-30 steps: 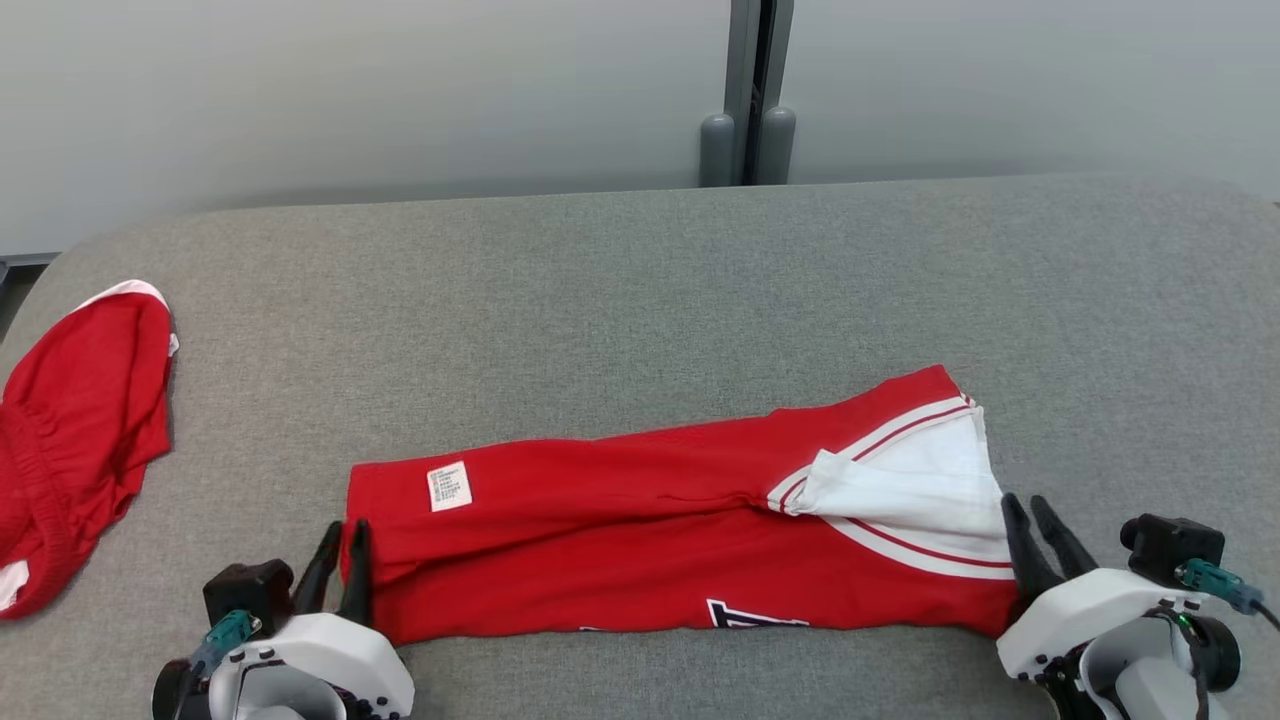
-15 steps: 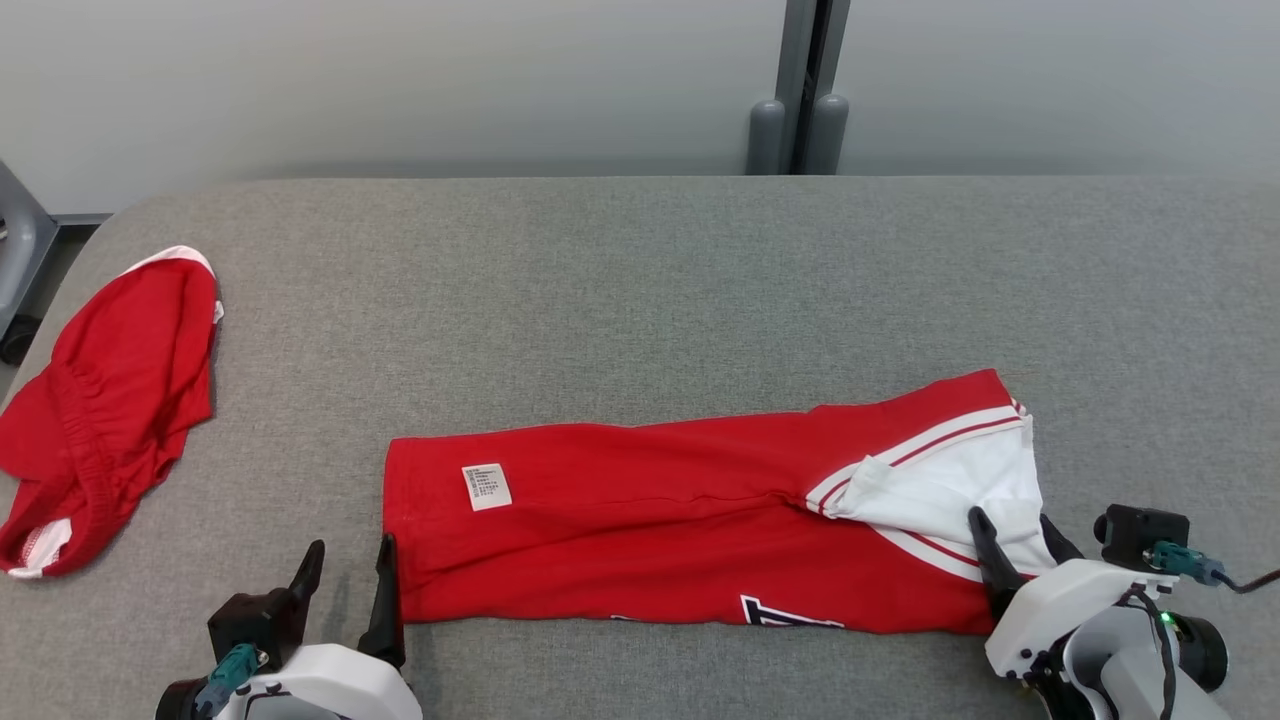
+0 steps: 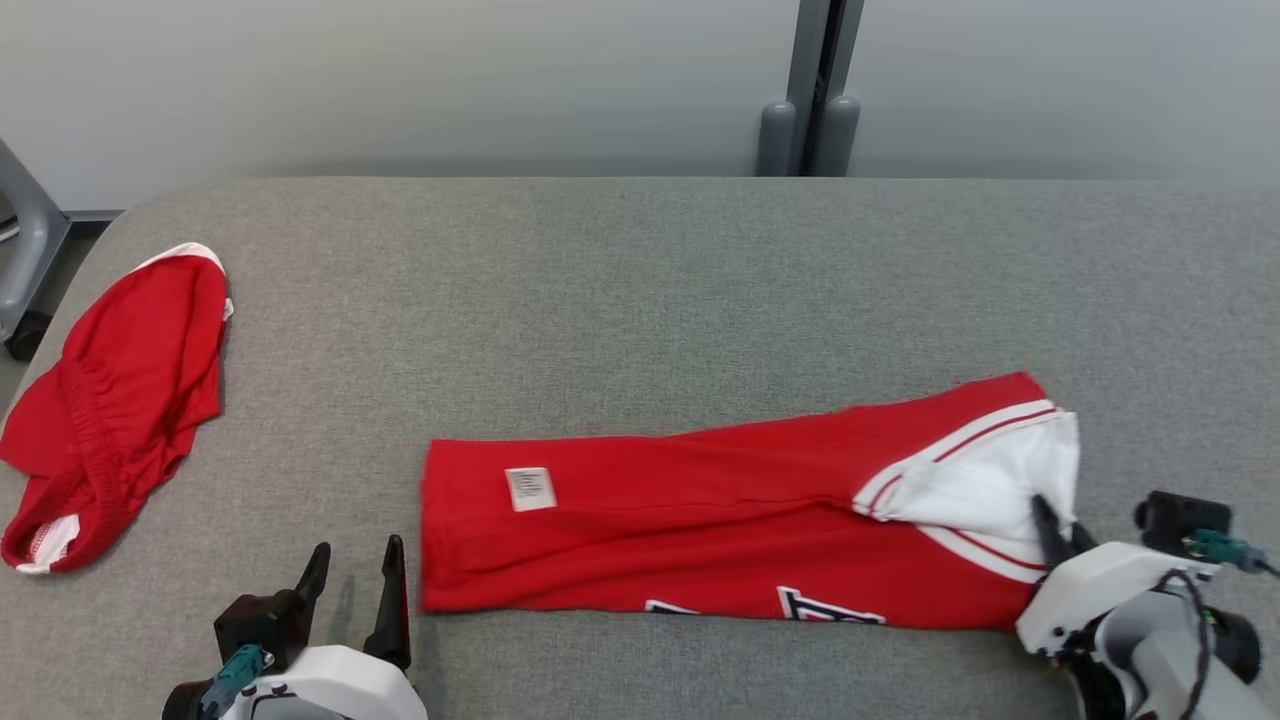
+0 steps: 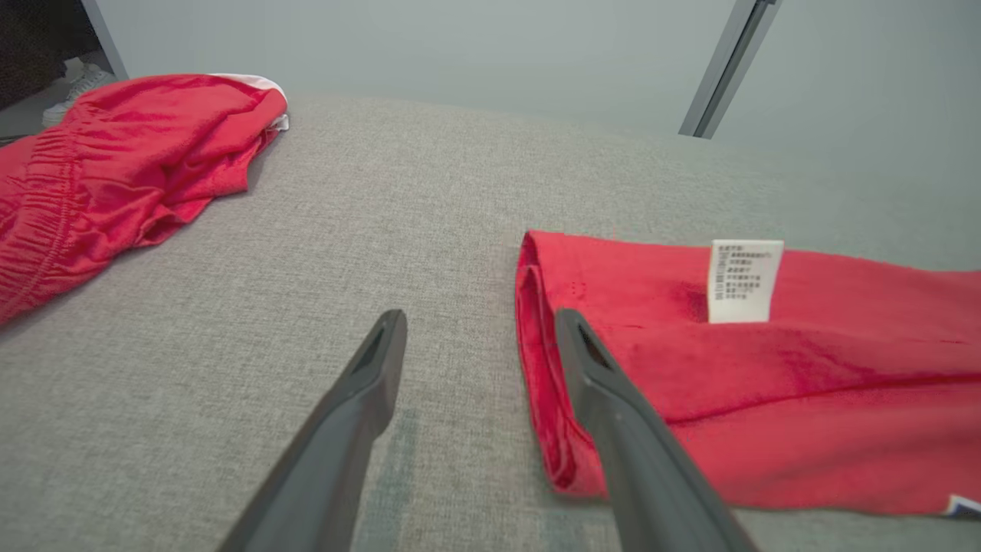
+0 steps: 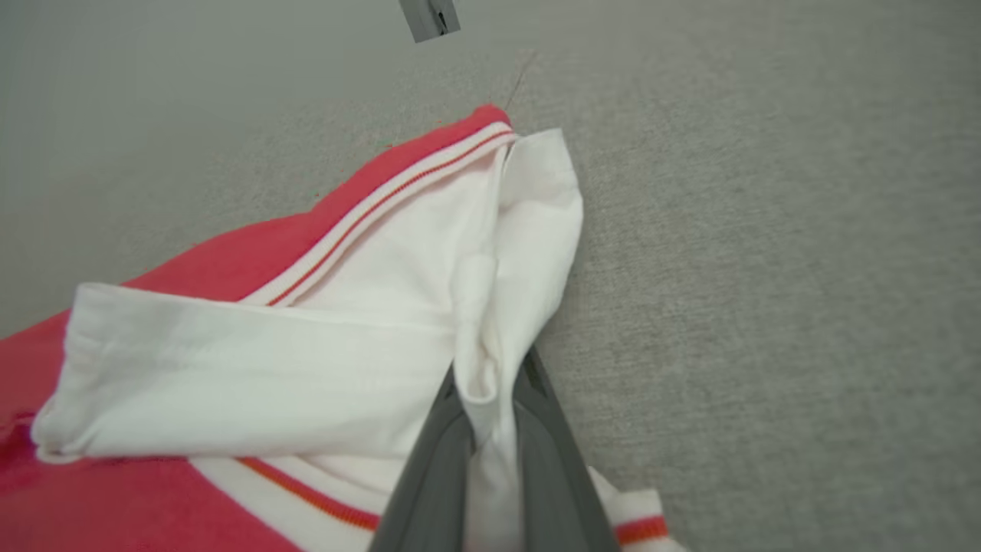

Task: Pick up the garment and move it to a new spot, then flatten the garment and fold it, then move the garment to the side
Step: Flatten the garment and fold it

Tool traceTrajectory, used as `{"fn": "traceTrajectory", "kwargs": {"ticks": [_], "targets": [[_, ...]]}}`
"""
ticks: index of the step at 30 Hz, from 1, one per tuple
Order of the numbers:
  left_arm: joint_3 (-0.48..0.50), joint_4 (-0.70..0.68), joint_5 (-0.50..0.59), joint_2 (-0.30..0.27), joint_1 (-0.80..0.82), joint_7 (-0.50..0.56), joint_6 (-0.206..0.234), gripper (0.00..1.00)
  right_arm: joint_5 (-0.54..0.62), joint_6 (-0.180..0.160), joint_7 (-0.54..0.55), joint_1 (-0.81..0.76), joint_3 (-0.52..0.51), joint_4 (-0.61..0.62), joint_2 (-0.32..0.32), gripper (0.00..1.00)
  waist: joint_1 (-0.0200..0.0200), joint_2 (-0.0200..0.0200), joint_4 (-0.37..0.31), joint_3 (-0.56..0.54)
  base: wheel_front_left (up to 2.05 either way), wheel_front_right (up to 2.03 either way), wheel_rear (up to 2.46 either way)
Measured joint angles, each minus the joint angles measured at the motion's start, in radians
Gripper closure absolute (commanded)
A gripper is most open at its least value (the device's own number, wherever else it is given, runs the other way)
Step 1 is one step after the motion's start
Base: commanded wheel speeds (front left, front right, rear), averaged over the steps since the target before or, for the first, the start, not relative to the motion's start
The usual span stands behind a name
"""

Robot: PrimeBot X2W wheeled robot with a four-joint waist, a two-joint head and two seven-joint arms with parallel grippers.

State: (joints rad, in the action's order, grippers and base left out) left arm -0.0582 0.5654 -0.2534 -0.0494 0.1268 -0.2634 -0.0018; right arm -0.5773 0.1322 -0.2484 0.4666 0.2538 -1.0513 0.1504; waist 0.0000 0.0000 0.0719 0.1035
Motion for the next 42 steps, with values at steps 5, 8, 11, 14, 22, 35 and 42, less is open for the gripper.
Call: {"fn": "traceTrajectory", "kwargs": {"ticks": [5, 8, 11, 14, 22, 35, 42], "targets": [[-0.004, 0.001, -0.004, 0.001, 0.000, 0.000, 0.000, 0.00, 0.011, -0.001, -0.009, 0.018, -0.081, 0.009, 0.039, 1.00, 0.0000, 0.0000, -0.016, -0.003, 0.00, 0.00, 0.00], [-0.008, 0.001, -0.010, 0.001, 0.001, 0.000, 0.000, 0.00, 0.038, -0.001, -0.012, 0.017, -0.129, 0.069, 0.057, 1.00, 0.0000, 0.0000, -0.030, -0.003, 0.00, 0.00, 0.00], [-0.016, 0.001, -0.022, 0.001, 0.001, 0.000, 0.003, 0.00, 0.069, -0.002, -0.012, 0.002, -0.135, 0.155, 0.036, 1.00, 0.0000, 0.0000, -0.044, -0.004, 0.00, 0.00, 0.00], [-0.026, 0.004, -0.029, 0.001, 0.001, 0.000, 0.003, 0.00, 0.083, -0.002, -0.013, -0.028, -0.085, 0.245, -0.005, 1.00, 0.0000, 0.0000, -0.055, -0.009, 0.00, 0.00, 0.00], [-0.073, 0.011, -0.047, 0.001, 0.002, 0.000, 0.004, 0.00, 0.016, -0.002, -0.004, -0.079, 0.151, 0.393, -0.060, 1.00, 0.0000, 0.0000, -0.039, -0.026, 0.00, 0.00, 0.00], [-0.162, 0.023, -0.065, 0.001, -0.001, 0.000, 0.004, 0.00, -0.101, -0.002, 0.073, -0.020, 0.453, 0.402, -0.097, 1.00, 0.0000, 0.0000, 0.132, -0.043, 0.00, 0.00, 0.00], [-0.188, 0.025, -0.075, 0.000, -0.002, 0.000, 0.012, 0.00, -0.155, -0.002, 0.052, 0.050, 0.521, 0.321, -0.102, 0.16, 0.0000, 0.0000, 0.227, -0.045, 0.00, 0.00, 0.00]]}}
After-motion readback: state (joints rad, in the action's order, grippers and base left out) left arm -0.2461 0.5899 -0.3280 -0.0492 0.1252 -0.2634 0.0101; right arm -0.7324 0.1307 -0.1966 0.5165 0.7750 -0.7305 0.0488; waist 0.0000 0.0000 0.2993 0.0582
